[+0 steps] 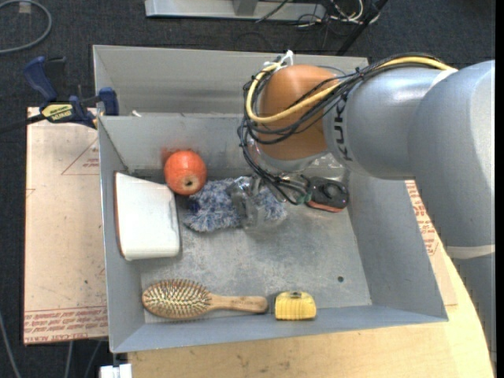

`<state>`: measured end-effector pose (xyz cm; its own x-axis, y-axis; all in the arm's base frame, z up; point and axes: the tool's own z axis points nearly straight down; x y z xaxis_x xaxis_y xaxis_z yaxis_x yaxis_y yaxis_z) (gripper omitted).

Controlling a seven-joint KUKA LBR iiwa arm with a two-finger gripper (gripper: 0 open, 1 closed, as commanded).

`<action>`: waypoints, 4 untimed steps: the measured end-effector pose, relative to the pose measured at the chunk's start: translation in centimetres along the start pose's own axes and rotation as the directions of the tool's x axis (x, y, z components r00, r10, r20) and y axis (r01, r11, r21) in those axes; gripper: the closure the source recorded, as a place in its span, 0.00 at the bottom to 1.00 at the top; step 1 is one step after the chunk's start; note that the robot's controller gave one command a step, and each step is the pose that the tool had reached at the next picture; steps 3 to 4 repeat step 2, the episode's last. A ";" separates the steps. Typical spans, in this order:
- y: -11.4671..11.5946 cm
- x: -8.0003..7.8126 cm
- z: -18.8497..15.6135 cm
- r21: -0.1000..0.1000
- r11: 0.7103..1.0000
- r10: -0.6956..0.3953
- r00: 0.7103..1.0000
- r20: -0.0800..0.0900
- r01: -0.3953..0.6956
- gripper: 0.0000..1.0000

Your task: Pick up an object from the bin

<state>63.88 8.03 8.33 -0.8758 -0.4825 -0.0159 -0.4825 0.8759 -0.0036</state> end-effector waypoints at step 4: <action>-0.2 -0.1 -4.8 -0.002 0.997 -0.072 0.997 -0.003 0.072 1.00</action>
Offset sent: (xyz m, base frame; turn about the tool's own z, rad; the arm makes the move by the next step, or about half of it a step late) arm 0.0027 -0.0186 0.1174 0.0481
